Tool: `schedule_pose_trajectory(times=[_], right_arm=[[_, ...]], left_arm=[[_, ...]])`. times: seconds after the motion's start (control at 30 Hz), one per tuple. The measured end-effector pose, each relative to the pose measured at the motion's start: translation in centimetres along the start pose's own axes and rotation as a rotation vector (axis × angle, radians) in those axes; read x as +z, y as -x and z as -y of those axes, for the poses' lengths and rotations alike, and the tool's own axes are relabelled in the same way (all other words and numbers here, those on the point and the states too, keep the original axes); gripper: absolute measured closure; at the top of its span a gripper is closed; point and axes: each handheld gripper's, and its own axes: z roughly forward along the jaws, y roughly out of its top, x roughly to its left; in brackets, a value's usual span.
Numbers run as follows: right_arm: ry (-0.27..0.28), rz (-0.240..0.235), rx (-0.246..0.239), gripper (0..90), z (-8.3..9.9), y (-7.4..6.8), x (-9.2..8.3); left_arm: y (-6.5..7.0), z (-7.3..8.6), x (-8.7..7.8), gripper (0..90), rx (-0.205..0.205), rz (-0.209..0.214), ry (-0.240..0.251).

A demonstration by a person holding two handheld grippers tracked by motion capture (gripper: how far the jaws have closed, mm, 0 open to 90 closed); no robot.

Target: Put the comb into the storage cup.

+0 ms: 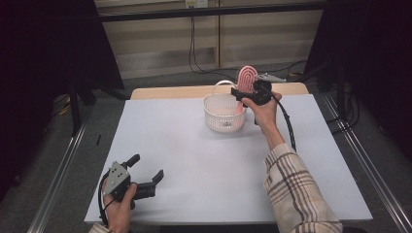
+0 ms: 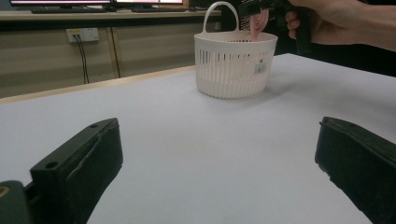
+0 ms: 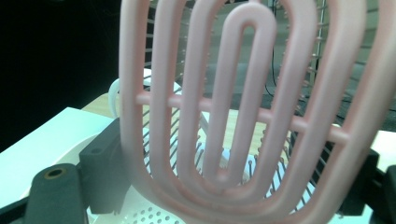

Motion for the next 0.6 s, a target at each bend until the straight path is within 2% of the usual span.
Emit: schedule_pose_trajectory(times=[0.2,0.53,0.6], right_arm=[[-0.003,-0.004,0.018,16.7,0.01,0.23,-0.07],[0.000,0.001,0.018,14.4,-0.08,0.22,-0.20],[-0.011,0.010,-0.006,14.3,-0.07,0.14,-0.21]], left_arm=[[0.03,0.01,0.02,1.1,-0.001,-0.001,-0.002],[0.03,0.01,0.02,1.1,0.000,0.000,-0.003],[0.00,0.03,0.05,1.1,-0.002,-0.001,-0.007]])
